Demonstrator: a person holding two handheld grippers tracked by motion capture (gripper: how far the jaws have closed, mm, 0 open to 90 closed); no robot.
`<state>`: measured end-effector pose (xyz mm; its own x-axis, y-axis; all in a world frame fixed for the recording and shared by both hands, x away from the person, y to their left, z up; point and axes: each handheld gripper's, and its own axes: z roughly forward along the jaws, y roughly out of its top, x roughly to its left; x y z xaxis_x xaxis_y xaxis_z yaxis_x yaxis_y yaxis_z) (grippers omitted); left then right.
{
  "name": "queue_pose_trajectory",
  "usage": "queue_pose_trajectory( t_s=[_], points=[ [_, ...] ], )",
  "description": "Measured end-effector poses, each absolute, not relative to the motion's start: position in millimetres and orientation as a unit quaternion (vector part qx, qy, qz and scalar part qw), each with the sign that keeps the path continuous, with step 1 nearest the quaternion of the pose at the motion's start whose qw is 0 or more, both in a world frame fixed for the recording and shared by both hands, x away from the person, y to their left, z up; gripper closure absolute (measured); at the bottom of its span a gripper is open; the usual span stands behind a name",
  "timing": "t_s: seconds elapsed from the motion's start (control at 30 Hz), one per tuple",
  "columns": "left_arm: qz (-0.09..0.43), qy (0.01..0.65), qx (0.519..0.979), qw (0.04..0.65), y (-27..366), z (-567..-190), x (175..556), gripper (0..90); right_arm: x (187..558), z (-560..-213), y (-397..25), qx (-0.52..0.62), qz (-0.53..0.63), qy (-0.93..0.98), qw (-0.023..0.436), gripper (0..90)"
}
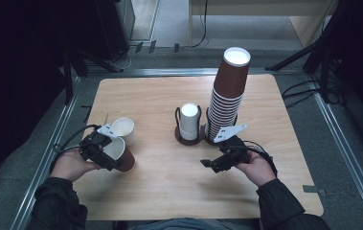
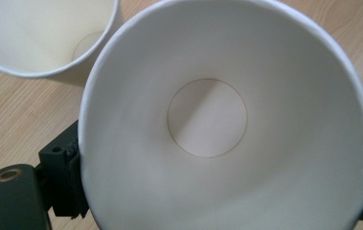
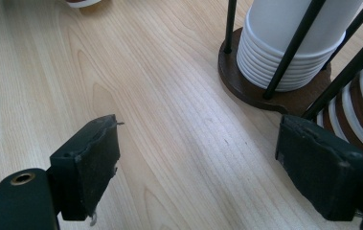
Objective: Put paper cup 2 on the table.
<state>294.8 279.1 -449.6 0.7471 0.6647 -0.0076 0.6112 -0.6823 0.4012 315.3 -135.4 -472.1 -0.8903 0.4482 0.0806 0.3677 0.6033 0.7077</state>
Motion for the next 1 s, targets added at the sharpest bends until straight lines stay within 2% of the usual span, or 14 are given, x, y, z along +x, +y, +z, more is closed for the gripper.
queue_pose_trajectory(
  t_s=[0.63,1.0],
  points=[
    [0.075,0.341,0.919,0.184,272.6,-458.9,298.4,5.1,315.6,-472.7,-134.9,0.227,0.381,0.895,0.053,15.7],
    [0.060,0.341,0.913,0.216,273.4,-454.0,299.7,0.8,316.1,-472.9,-135.2,0.227,0.381,0.895,0.052,15.7]
  ],
)
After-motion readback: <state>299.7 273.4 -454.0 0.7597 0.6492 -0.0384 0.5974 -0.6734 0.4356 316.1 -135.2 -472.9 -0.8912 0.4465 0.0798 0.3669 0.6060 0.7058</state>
